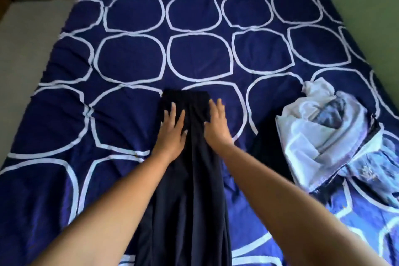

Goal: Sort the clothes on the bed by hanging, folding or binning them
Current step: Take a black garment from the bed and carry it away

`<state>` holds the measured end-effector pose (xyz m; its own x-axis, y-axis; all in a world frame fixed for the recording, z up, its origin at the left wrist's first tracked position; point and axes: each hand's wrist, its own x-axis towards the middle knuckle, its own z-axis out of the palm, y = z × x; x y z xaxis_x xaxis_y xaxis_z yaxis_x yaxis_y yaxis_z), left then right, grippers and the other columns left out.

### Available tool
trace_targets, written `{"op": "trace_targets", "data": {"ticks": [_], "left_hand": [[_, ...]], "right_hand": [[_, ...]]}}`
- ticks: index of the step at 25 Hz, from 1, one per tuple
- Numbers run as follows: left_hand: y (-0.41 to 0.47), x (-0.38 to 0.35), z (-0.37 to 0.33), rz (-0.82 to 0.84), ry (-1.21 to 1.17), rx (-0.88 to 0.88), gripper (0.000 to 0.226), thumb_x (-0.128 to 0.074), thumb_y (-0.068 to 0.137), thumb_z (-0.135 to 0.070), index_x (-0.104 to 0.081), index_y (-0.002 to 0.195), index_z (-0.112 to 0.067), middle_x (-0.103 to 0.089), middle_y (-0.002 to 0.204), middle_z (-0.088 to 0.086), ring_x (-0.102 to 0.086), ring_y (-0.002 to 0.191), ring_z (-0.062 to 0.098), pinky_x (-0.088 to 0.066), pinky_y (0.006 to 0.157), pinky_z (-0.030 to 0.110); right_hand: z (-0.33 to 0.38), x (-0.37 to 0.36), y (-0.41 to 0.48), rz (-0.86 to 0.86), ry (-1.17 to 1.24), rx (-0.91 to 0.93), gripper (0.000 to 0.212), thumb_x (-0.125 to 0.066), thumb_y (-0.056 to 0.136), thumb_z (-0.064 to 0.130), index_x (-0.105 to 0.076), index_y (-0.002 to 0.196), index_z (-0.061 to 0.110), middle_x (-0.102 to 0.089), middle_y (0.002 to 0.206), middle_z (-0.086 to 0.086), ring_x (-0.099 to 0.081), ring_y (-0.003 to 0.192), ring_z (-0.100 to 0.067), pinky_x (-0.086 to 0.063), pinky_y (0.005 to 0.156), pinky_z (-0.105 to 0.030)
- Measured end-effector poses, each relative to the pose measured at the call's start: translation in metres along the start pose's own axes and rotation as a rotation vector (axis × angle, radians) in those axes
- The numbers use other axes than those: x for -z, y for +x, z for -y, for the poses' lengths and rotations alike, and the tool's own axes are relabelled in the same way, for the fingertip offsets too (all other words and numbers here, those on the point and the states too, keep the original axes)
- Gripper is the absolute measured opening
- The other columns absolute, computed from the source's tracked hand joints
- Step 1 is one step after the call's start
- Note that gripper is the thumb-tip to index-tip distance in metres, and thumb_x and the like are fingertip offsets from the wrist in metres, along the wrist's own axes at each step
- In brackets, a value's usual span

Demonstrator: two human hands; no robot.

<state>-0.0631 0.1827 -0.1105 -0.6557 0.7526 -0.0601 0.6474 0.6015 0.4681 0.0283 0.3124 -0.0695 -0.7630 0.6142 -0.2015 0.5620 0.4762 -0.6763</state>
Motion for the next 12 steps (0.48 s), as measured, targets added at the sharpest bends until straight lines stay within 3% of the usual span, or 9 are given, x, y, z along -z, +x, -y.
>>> {"op": "trace_targets", "data": {"ticks": [4, 6, 8, 10, 12], "left_hand": [[-0.090, -0.065, 0.020, 0.098, 0.102, -0.032, 0.057, -0.042, 0.095, -0.032, -0.036, 0.146, -0.009, -0.021, 0.157, 0.015, -0.030, 0.140, 0.039, -0.034, 0.106, 0.056], [-0.129, -0.079, 0.043, 0.155, 0.236, -0.017, 0.060, -0.032, 0.092, -0.041, -0.042, 0.143, -0.013, -0.034, 0.152, 0.010, -0.043, 0.134, 0.033, -0.040, 0.103, 0.054], [-0.160, -0.079, 0.063, 0.146, 0.349, 0.064, 0.061, -0.028, 0.093, -0.044, -0.039, 0.145, -0.014, -0.037, 0.151, 0.006, -0.042, 0.136, 0.026, -0.038, 0.106, 0.052], [-0.174, -0.071, 0.060, 0.086, 0.385, 0.163, 0.061, -0.028, 0.097, -0.045, -0.029, 0.149, -0.013, -0.031, 0.155, 0.004, -0.031, 0.142, 0.023, -0.024, 0.114, 0.050], [-0.178, -0.067, 0.040, 0.076, 0.343, 0.080, 0.064, -0.030, 0.095, -0.045, -0.024, 0.150, -0.012, -0.024, 0.157, 0.005, -0.025, 0.144, 0.024, -0.014, 0.116, 0.047]], "right_hand": [[-0.052, -0.074, -0.079, 0.242, -0.294, 0.108, 0.065, -0.044, 0.097, 0.027, -0.010, 0.153, 0.017, 0.006, 0.160, -0.002, 0.008, 0.148, -0.018, 0.001, 0.119, -0.038], [-0.082, -0.083, -0.112, 0.282, -0.444, 0.061, 0.064, -0.037, 0.099, 0.039, -0.006, 0.153, 0.022, 0.006, 0.160, 0.006, 0.008, 0.147, -0.012, 0.004, 0.120, -0.042], [-0.105, -0.083, -0.142, 0.212, -0.520, -0.084, 0.062, -0.031, 0.101, 0.040, -0.002, 0.153, 0.023, 0.008, 0.159, 0.008, 0.009, 0.147, -0.013, 0.002, 0.120, -0.045], [-0.111, -0.085, -0.161, 0.112, -0.499, -0.215, 0.061, -0.030, 0.101, 0.036, -0.002, 0.153, 0.018, 0.006, 0.160, 0.000, 0.008, 0.147, -0.017, 0.005, 0.119, -0.043], [-0.097, -0.096, -0.174, 0.018, -0.466, -0.156, 0.062, -0.032, 0.099, 0.035, -0.012, 0.152, 0.012, -0.005, 0.160, -0.006, 0.000, 0.147, -0.019, 0.003, 0.118, -0.040]]}}
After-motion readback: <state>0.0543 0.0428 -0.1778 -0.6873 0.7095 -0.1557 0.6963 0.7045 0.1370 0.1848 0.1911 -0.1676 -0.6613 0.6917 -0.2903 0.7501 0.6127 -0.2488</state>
